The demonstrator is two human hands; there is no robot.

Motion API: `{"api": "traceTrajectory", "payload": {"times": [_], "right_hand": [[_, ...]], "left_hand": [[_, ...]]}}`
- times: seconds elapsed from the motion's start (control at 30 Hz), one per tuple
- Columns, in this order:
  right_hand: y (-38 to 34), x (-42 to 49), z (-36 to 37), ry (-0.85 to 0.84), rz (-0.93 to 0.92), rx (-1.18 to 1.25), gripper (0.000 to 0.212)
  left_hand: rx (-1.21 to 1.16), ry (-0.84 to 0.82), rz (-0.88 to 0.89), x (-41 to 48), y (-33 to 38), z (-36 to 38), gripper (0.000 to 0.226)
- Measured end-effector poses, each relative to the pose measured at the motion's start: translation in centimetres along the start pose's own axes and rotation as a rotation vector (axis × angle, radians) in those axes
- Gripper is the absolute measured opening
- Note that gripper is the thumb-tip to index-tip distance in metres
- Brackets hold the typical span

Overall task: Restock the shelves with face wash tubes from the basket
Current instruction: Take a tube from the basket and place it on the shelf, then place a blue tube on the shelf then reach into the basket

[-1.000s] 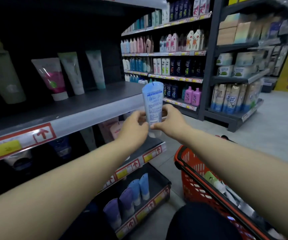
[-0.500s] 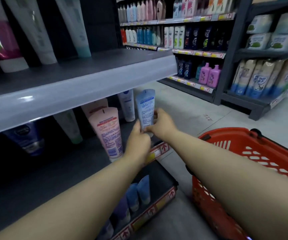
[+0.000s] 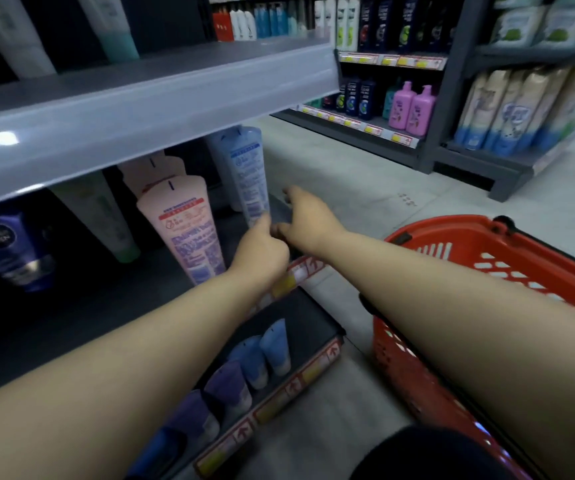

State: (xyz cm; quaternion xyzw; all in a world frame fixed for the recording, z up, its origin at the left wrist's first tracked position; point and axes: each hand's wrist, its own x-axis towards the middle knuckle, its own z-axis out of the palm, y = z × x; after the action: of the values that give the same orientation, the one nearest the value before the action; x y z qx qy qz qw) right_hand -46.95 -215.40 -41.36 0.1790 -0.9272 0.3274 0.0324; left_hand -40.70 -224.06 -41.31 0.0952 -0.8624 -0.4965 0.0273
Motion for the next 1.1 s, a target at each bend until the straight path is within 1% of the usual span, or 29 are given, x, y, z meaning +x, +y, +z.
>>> {"api": "traceTrajectory", "payload": {"times": [0.07,0.1,0.2,0.3,0.43,0.67,0.77,0.87,0.97,1.03,1.1], "right_hand": [[1.1,-2.8,-1.8,-0.022,-0.032,-0.113,0.058],[1.8,-4.2,-2.9,-0.042,-0.026,-0.157,0.056],[4.6,-8.6,-5.5,-0.08,0.007,-0.286,0.053],[7.8,-13.0,-7.8,-0.099,0.071,-0.405,0.051],[11.8,-18.6,-10.0,-0.163,0.192,-0.494,0.06],[18.0,-24.6,-11.5,-0.227,0.373,-0.531,0.057],[20.7,-25.4,-11.2,-0.26,0.438,-0.509,0.052],[23.6,-25.3,-9.9,-0.307,0.495,-0.473,0.047],[26.0,-24.6,-8.2,-0.43,0.566,-0.425,0.039],[27.0,-24.3,-7.2,-0.566,0.586,-0.446,0.033],[28.2,-24.7,-5.9,-0.691,0.596,-0.443,0.033]], "left_hand": [[0.056,-0.089,0.066,-1.2,0.5,1.1,0.063],[0.12,-0.132,0.135,-1.7,0.8,1.8,0.062],[0.447,-0.276,0.343,-3.2,2.3,4.6,0.061],[0.578,-0.408,0.42,-5.2,3.8,8.6,0.064],[0.736,-0.536,0.523,-7.8,5.0,13.7,0.064],[0.914,-0.723,0.54,-9.2,5.6,21.8,0.066],[0.987,-0.786,0.545,-9.0,5.5,24.8,0.054],[1.091,-0.884,0.538,-8.7,5.2,27.8,0.04],[1.262,-0.983,0.556,-8.1,5.0,31.2,0.037],[1.364,-1.046,0.554,-7.8,4.4,33.1,0.033],[1.459,-1.106,0.535,-7.5,2.9,34.5,0.035]]}}
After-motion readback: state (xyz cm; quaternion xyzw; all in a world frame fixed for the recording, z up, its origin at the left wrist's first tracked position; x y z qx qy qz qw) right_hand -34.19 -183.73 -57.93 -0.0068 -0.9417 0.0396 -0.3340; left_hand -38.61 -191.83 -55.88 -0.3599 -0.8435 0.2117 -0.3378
